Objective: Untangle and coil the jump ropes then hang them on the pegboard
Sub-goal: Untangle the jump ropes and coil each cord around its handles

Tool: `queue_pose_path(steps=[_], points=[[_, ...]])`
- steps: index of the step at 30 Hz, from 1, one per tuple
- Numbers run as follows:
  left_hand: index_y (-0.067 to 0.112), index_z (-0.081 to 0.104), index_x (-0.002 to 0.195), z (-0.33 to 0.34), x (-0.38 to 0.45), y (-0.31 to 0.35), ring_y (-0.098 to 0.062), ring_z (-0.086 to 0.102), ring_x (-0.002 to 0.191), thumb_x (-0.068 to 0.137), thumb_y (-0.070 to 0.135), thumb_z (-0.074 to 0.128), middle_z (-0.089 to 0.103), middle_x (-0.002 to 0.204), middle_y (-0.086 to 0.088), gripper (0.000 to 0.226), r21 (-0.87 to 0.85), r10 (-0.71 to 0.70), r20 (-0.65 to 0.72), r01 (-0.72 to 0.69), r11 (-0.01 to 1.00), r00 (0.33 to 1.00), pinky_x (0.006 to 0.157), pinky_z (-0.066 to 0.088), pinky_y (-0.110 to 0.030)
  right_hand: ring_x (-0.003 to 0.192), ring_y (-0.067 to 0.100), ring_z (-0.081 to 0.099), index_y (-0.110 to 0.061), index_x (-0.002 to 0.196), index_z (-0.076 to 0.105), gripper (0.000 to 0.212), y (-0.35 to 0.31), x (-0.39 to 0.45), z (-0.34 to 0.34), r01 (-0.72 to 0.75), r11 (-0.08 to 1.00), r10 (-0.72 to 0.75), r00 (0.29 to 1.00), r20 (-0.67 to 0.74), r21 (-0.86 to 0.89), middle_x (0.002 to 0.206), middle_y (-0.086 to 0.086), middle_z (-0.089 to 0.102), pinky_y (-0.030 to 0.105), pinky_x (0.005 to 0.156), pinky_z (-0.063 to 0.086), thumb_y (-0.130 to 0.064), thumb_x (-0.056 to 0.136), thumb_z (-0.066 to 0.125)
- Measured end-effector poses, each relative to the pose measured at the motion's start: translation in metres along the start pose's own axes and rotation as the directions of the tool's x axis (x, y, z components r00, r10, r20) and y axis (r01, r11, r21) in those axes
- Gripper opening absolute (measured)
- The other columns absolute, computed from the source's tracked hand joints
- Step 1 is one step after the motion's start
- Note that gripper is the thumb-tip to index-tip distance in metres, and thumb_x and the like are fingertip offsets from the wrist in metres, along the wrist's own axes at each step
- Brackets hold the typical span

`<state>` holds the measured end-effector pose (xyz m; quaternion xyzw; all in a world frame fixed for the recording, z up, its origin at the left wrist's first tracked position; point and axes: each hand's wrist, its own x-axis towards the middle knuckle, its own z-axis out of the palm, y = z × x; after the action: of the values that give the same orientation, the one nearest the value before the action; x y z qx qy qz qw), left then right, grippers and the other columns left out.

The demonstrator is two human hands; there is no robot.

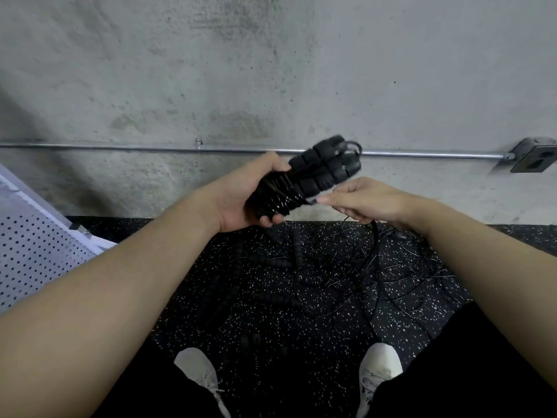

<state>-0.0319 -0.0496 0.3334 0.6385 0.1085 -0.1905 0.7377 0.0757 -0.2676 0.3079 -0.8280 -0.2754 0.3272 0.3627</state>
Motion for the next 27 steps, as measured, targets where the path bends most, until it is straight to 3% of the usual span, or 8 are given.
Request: queue_pose_path(steps=[4,8,11,14,19,22,24,27], points=[[0.021,0.065,0.117,0.006,-0.001,-0.006,-0.027,0.065,0.054,0.1,0.025,0.051,0.074,0.087,-0.011,0.023,0.391,-0.039,0.023,0.027,0.92,0.999,0.041,0.042,-0.021,0.06,0.013,0.06,-0.01,0.078,0.068,0.022,0.005,0.004,0.0,-0.04,0.999,0.04,0.999,-0.031,-0.004,0.064,-0.003,0.066,0.027,0.069,0.048,-0.025,0.092,0.07],[0.036,0.066,0.104,0.019,0.003,-0.015,-0.027,0.069,0.056,0.097,0.018,0.061,0.075,0.09,-0.011,0.02,0.669,-0.04,0.105,-0.04,0.742,0.994,0.045,0.05,-0.027,0.044,0.002,0.044,-0.012,0.085,0.072,0.032,-0.002,0.005,0.005,-0.091,0.995,0.093,0.995,0.042,-0.046,0.051,-0.01,0.05,0.018,0.053,0.041,-0.044,0.084,0.075],[0.037,0.056,0.111,0.024,0.004,-0.018,-0.019,0.068,0.056,0.096,0.021,0.063,0.074,0.101,-0.008,0.023,0.799,-0.054,0.091,-0.041,0.6,0.994,0.049,0.055,-0.03,0.043,0.005,0.038,-0.005,0.095,0.074,0.052,-0.002,0.007,0.003,-0.127,0.991,0.128,0.991,0.034,-0.031,0.05,-0.01,0.041,0.018,0.051,0.037,-0.054,0.078,0.075],[0.036,0.04,0.127,0.024,0.007,-0.021,-0.013,0.069,0.058,0.094,0.027,0.065,0.074,0.099,0.0,0.042,0.866,-0.059,0.07,-0.031,0.499,0.996,0.054,0.06,-0.029,0.047,0.01,0.037,-0.006,0.096,0.077,0.055,-0.002,0.01,0.003,-0.127,0.991,0.127,0.992,0.006,0.049,0.053,-0.006,0.042,0.027,0.061,0.037,-0.057,0.076,0.076],[0.043,0.014,0.154,0.019,0.013,-0.024,-0.015,0.074,0.063,0.094,0.038,0.065,0.07,0.097,0.001,0.078,0.922,0.009,-0.038,0.031,0.385,0.999,0.055,0.062,-0.029,0.044,0.006,0.038,0.004,0.086,0.069,0.045,-0.008,0.01,0.012,-0.032,0.995,0.035,0.999,-0.026,0.091,0.053,-0.003,0.046,0.024,0.055,0.035,-0.04,0.088,0.073],[0.037,0.043,0.142,0.019,0.015,-0.024,-0.009,0.07,0.057,0.096,0.042,0.058,0.07,0.079,0.007,0.049,0.957,0.092,-0.075,0.046,0.286,0.993,0.056,0.061,-0.028,0.05,0.009,0.046,0.001,0.084,0.071,0.044,-0.014,0.009,0.019,0.041,0.997,-0.033,0.99,-0.139,0.061,0.06,0.005,0.059,0.023,0.056,0.039,-0.043,0.088,0.074],[0.035,0.052,0.125,0.017,0.02,-0.027,-0.01,0.07,0.057,0.096,0.044,0.055,0.071,0.079,0.008,0.031,0.941,0.187,-0.125,0.057,0.333,0.974,0.059,0.062,-0.031,0.06,0.009,0.057,-0.016,0.086,0.077,0.029,-0.017,0.01,0.022,0.081,0.997,-0.082,0.968,-0.236,-0.016,0.073,0.006,0.072,0.024,0.067,0.044,-0.044,0.091,0.071],[0.032,0.053,0.119,0.012,0.025,-0.033,-0.015,0.071,0.055,0.097,0.043,0.053,0.07,0.082,0.007,0.025,0.917,0.274,-0.2,0.082,0.39,0.941,0.062,0.062,-0.037,0.057,0.003,0.057,-0.03,0.103,0.066,0.021,-0.025,0.012,0.025,0.021,1.0,-0.027,0.951,-0.309,-0.023,0.078,-0.005,0.07,0.021,0.057,0.039,-0.05,0.096,0.061]])
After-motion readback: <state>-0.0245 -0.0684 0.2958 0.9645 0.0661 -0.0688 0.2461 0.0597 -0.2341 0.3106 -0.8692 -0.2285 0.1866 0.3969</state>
